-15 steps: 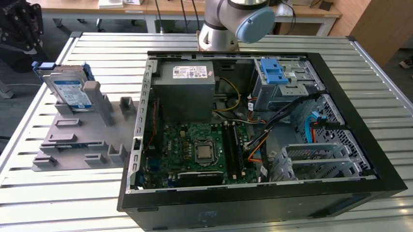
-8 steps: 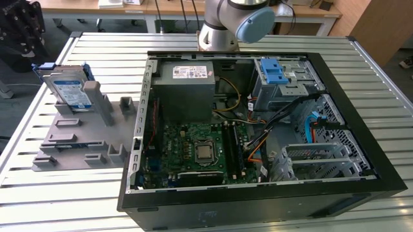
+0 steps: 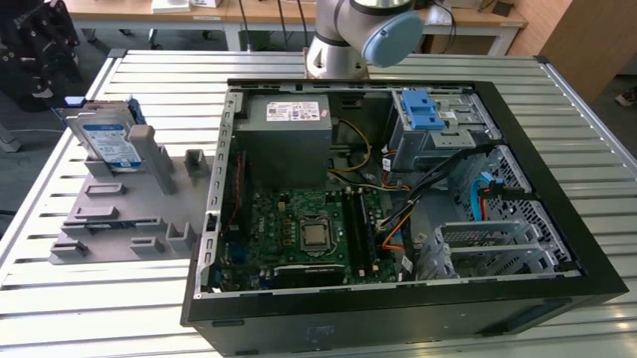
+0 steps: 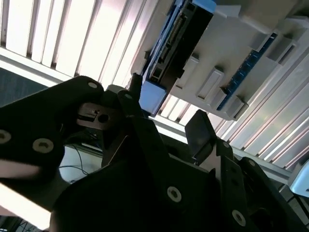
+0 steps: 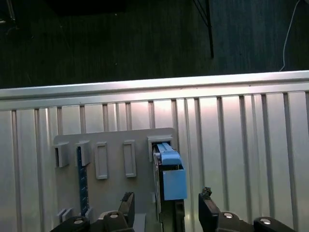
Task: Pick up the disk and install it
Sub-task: 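Pick up the disk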
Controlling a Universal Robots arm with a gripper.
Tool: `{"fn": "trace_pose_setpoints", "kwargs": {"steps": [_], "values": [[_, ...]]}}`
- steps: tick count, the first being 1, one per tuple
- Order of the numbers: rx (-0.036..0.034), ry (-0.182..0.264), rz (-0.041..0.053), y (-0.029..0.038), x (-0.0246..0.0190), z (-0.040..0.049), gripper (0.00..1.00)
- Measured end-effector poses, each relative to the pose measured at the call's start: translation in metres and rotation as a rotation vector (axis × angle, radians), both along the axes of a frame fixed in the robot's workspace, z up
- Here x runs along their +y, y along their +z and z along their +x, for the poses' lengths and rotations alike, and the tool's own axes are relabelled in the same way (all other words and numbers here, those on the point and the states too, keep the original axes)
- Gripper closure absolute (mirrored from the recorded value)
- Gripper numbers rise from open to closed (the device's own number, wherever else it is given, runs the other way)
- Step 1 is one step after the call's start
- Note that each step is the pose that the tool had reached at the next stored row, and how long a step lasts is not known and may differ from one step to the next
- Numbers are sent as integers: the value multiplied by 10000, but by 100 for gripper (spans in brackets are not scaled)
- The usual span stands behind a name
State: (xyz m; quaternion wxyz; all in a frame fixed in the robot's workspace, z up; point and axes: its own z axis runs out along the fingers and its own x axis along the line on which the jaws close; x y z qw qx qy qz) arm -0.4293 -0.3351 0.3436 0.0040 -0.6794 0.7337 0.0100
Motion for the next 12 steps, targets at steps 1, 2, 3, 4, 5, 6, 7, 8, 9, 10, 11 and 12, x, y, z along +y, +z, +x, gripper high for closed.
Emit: {"fn": "trace_pose_setpoints", "kwargs": {"steps": [1, 2, 3, 4, 5, 6, 7, 8, 9, 10, 11, 12], "values": [[-13, 30, 1, -21, 13, -9, 42], [-19, 67, 0, -37, 19, -15, 35], [-20, 130, -1, -54, 19, -17, 35], [-22, 212, -1, -73, 19, -19, 35], [-25, 296, -1, -90, 19, -21, 35], [-27, 369, -1, -106, 20, -24, 35], [-30, 401, -1, -124, 20, -33, 35], [-37, 406, -1, -143, 20, -44, 35], [-39, 408, -2, -161, 19, -58, 35], [-44, 408, -1, -179, 20, -66, 35], [-46, 408, 0, -195, 21, -69, 35], [-46, 408, 0, -208, 24, -71, 35]]}}
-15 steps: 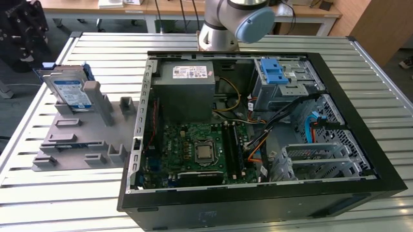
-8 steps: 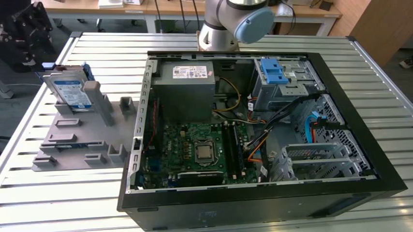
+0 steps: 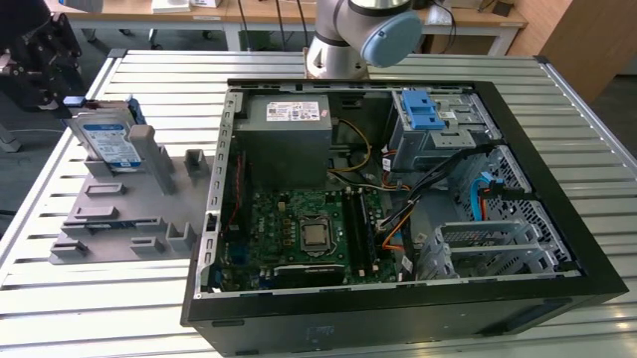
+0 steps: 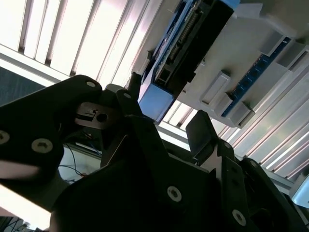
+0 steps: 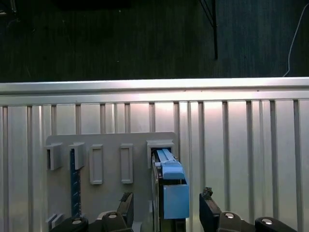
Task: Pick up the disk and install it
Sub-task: 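Pick up the disk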
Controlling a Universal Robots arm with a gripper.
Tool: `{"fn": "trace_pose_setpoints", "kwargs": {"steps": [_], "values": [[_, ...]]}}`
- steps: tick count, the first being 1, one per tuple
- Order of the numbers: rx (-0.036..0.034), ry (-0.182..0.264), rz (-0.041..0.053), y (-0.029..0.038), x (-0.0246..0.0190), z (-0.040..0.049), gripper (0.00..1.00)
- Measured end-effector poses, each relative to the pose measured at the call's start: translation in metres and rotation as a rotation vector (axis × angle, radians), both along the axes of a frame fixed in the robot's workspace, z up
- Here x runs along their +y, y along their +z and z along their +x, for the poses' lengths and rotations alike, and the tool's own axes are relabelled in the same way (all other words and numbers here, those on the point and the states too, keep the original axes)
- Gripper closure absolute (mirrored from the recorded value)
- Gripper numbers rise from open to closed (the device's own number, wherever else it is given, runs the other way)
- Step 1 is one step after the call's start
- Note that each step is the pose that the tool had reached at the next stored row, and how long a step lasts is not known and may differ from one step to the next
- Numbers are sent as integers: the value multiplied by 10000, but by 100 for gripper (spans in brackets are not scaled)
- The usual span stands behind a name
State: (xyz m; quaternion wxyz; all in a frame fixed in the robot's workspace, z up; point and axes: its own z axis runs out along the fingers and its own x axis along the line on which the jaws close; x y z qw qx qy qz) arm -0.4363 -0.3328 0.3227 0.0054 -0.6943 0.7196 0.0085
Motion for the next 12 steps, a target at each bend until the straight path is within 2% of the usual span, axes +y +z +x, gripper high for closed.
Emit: {"fn": "trace_pose_setpoints", "kwargs": {"steps": [5, 6, 12], "values": [[2, 0, -1, -47, 22, -31, 37], [1, 0, -1, -56, 28, -37, 44], [-4, 1, 0, -138, 43, -60, 44]]}}
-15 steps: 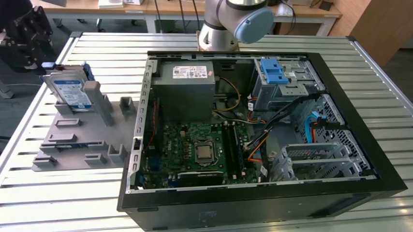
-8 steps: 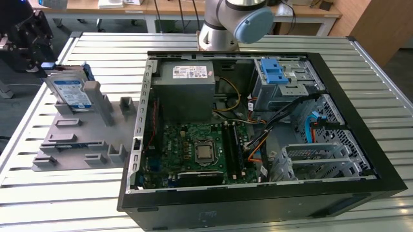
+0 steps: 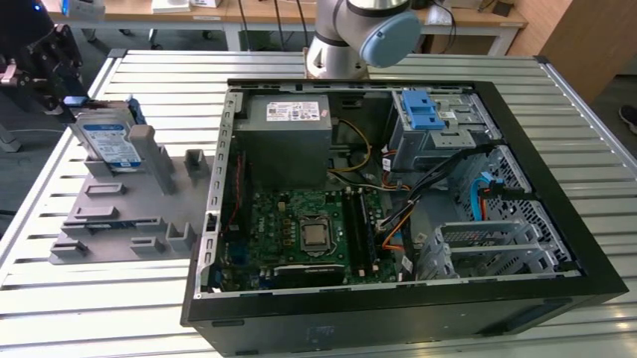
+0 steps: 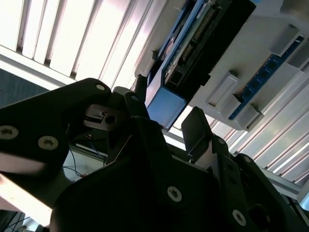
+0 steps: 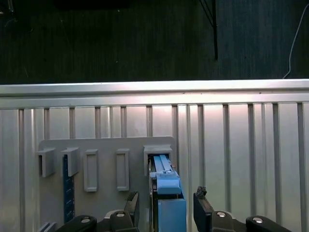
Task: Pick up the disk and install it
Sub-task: 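Pick up the disk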
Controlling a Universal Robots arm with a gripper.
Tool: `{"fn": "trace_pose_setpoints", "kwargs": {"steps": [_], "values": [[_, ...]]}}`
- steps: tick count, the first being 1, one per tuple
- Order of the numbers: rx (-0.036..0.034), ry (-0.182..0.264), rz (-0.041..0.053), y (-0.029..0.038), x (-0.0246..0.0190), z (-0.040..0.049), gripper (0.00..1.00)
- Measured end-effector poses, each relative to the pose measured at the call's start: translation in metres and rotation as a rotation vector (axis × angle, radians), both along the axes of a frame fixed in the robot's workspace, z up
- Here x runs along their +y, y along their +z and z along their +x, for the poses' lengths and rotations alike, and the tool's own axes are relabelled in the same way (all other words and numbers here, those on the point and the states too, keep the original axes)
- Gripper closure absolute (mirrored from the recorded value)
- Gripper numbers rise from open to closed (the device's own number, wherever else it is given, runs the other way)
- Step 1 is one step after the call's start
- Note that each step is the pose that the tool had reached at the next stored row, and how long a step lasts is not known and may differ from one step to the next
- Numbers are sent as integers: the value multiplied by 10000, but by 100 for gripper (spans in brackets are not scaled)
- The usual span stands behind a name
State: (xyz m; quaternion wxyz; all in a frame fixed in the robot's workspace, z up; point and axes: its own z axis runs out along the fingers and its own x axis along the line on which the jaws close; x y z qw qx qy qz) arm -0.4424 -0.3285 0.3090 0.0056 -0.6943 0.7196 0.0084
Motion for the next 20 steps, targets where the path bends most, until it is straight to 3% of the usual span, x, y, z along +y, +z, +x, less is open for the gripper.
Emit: {"fn": "trace_pose_setpoints", "kwargs": {"steps": [4, 15, 20], "values": [[1, 0, -1, -61, 6, -1, 44], [-2, 18, 1, -101, 7, -1, 44], [38, 18, 0, -169, 7, -1, 44]]}}
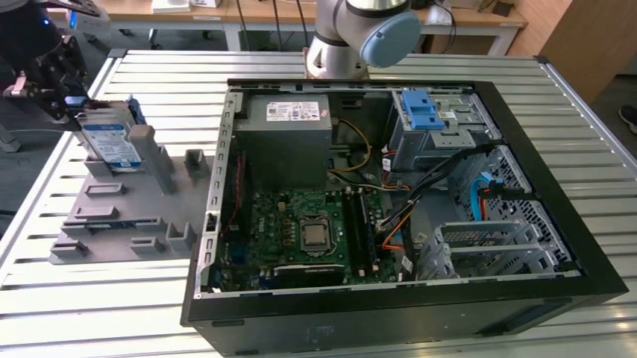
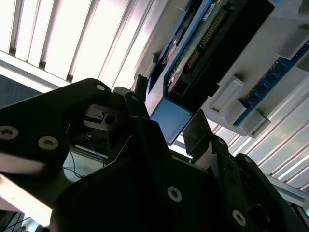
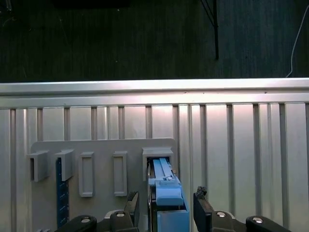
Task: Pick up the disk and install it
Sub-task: 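Pick up the disk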
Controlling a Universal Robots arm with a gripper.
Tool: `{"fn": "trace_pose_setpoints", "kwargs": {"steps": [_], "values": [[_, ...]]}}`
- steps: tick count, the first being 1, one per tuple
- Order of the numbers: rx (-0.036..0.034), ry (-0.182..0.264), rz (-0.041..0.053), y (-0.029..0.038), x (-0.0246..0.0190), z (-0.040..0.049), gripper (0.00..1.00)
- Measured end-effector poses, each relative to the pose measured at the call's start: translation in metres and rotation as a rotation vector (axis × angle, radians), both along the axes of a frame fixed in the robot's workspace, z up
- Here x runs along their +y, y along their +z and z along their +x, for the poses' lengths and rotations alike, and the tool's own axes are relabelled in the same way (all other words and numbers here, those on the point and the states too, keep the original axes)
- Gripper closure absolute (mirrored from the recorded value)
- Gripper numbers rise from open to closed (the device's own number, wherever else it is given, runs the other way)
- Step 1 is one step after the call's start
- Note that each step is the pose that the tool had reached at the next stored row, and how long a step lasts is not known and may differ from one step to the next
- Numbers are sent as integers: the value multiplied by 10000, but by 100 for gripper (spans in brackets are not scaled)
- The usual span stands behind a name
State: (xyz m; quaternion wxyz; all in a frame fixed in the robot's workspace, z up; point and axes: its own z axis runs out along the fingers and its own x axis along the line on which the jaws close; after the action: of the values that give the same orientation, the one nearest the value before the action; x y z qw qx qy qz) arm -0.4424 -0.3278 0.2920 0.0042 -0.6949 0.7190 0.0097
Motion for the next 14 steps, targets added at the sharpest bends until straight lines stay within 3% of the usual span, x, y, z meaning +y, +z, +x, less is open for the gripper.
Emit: {"fn": "trace_pose_setpoints", "kwargs": {"steps": [3, 9, 14], "values": [[0, 1, 1, -37, 0, 0, 44], [1, 3, 1, -40, 34, 1, 44], [7, 3, 0, -46, 35, 1, 44]]}}
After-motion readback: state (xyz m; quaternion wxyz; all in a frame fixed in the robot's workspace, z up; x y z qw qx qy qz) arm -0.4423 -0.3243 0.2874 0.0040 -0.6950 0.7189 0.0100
